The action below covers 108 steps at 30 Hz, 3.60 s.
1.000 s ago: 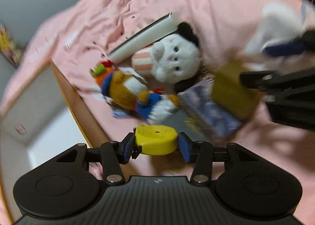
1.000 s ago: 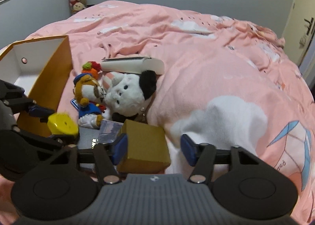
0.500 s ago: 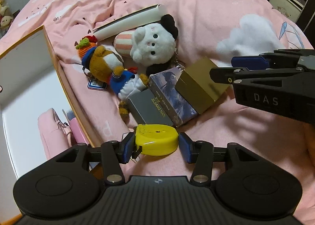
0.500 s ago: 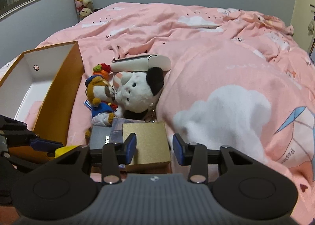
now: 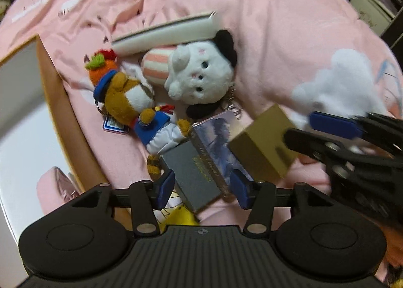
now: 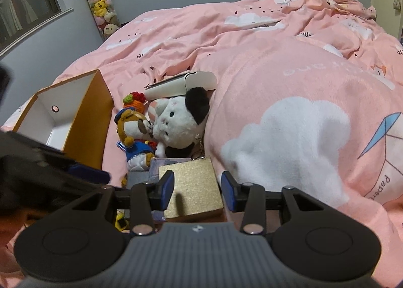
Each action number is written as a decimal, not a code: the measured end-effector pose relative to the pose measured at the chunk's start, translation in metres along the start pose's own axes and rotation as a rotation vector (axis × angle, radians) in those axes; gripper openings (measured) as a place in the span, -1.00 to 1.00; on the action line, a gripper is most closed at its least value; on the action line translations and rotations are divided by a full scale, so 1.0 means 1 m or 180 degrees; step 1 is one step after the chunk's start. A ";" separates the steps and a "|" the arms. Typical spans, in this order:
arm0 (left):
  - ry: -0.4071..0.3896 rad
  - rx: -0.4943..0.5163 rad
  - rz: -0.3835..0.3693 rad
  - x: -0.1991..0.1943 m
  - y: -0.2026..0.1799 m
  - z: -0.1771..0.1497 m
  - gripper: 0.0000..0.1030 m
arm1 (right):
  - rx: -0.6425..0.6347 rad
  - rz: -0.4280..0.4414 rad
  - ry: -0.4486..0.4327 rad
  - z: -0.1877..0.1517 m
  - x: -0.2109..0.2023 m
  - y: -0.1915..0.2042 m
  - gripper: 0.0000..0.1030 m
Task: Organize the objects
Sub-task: 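Grasp the dark grey card box with the left gripper, then place the grey box in the shoebox while the right gripper grasps the photo card box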
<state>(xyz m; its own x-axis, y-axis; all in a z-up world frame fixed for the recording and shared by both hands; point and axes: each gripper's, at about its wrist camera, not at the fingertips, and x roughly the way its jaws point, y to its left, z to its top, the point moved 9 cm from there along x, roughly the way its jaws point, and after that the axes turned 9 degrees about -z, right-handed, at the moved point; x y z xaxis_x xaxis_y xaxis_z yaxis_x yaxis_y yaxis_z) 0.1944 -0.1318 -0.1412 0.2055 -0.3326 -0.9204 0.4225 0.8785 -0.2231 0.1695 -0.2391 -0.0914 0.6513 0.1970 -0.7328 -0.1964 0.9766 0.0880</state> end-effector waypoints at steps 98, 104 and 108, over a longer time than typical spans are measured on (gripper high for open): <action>-0.1063 -0.1460 0.0431 -0.076 0.154 -0.093 -0.27 | -0.0865 0.0267 0.0312 0.058 0.005 0.089 0.16; -0.1032 -0.1556 0.0096 -0.073 0.153 -0.096 -0.19 | -0.0962 0.0451 0.0249 0.054 -0.012 0.116 0.16; -0.1070 -0.1641 -0.0104 -0.075 0.156 -0.100 -0.12 | -0.0987 0.0517 0.0233 0.054 -0.017 0.128 0.15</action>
<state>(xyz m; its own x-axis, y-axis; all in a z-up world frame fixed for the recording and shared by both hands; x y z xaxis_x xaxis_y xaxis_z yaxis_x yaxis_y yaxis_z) 0.1570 0.0646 -0.1387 0.5023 -0.3783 -0.7775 -0.0306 0.8909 -0.4532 0.1728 -0.1129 -0.0311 0.5414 0.3298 -0.7734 -0.5133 0.8582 0.0065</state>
